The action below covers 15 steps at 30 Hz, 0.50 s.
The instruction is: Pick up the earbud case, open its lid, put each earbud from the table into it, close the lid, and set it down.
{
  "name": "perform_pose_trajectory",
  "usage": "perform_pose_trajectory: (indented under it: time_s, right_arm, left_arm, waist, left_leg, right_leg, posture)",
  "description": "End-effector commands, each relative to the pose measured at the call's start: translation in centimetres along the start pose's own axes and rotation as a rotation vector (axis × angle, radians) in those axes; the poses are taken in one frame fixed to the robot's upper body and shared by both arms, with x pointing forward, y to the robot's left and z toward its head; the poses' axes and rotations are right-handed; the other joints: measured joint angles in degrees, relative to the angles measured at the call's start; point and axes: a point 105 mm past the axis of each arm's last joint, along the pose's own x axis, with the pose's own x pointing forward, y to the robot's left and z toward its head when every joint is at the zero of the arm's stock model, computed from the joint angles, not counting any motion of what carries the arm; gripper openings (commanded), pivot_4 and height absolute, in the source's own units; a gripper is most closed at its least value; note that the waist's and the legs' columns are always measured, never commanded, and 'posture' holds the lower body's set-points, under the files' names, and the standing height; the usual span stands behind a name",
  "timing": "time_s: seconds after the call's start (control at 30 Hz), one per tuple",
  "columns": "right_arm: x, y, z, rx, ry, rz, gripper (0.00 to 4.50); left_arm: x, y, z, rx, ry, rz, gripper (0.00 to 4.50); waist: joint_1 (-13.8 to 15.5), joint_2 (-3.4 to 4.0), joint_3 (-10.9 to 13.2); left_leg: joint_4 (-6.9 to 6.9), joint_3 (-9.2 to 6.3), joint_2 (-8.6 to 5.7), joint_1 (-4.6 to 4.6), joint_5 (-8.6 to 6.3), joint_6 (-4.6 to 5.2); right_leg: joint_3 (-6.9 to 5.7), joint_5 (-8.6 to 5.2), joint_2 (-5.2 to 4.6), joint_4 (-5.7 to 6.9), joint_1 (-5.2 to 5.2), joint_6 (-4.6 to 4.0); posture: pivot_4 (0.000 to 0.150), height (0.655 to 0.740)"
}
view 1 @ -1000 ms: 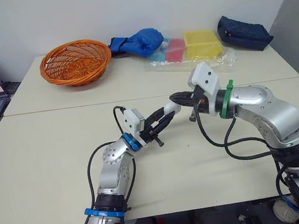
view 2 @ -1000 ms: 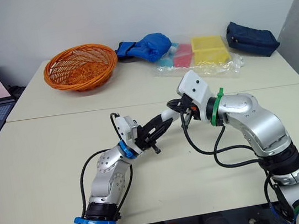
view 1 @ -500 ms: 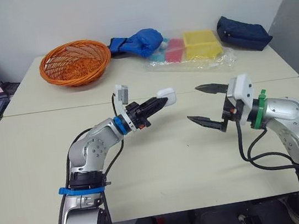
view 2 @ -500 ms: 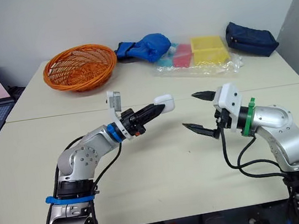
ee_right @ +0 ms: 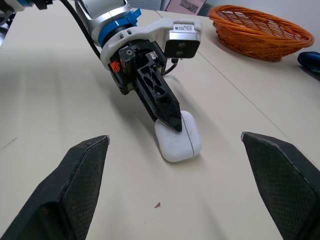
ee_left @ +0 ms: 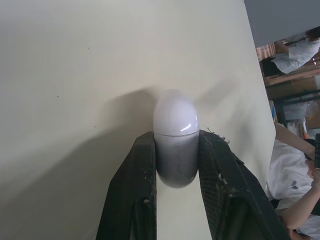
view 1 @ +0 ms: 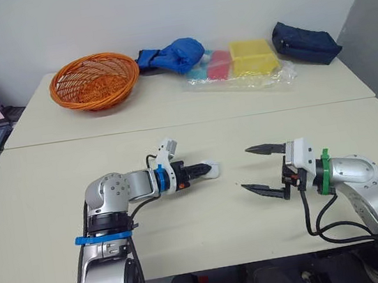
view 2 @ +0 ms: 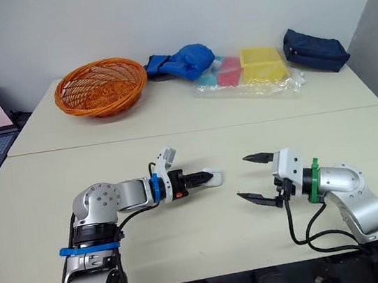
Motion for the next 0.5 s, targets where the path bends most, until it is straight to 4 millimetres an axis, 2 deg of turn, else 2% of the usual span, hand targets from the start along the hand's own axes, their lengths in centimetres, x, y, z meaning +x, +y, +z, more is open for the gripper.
perform_pose_trajectory:
  time_s: [0.03,0.17,0.37,0.4,0.5]
  right_arm:
    - [0.2,-0.2,1.3,-0.040,-0.035,-0.019,4.47]
    - [0.3,-0.6,1.0,-0.041,-0.030,-0.027,4.50]
    - [0.1,-1.3,0.5,-0.049,-0.016,-0.027,4.50]
    - [0.1,-1.4,0.4,-0.049,-0.013,-0.030,4.50]
    - [-0.2,-1.6,0.2,-0.053,-0.007,-0.030,4.50]
  left_arm:
    - [-0.5,1.2,-0.5,-0.006,0.020,0.053,1.12]
    - [-1.2,1.5,-0.3,-0.007,0.008,0.065,2.38]
    - [-4.5,2.3,0.2,0.036,-0.024,0.121,4.26]
    - [-5.2,2.5,0.5,0.050,-0.039,0.131,4.47]
    - [-6.9,3.3,0.9,0.091,-0.060,0.174,4.47]
  waist:
    - [0.0,0.00,0.0]
    - [0.0,0.00,0.0]
    - [-0.7,-0.02,0.0]
    - [-0.8,-0.02,0.0]
    - [-1.0,-0.02,0.0]
  left_leg:
    - [0.00,0.00,0.00,0.08,0.00,0.00]
    - [-0.01,-0.08,0.02,0.24,0.01,-0.01]
    - [-0.02,-0.07,0.04,0.28,0.01,-0.01]
    - [-0.03,-0.08,0.05,0.28,0.01,-0.01]
    - [-0.05,-0.10,0.06,0.31,0.01,-0.01]
  right_leg:
    - [0.00,-0.03,0.01,0.10,0.01,-0.05]
    - [-0.03,-0.12,0.08,0.41,-0.01,-0.21]
    - [0.01,-0.13,0.09,0.43,0.00,-0.25]
    - [0.01,-0.13,0.10,0.43,-0.01,-0.25]
    - [-0.01,-0.15,0.11,0.44,0.00,-0.29]
  posture:
    - [0.150,0.7400]
    - [0.150,0.7400]
    - [0.150,0.7400]
    - [0.150,0.7400]
    - [0.150,0.7400]
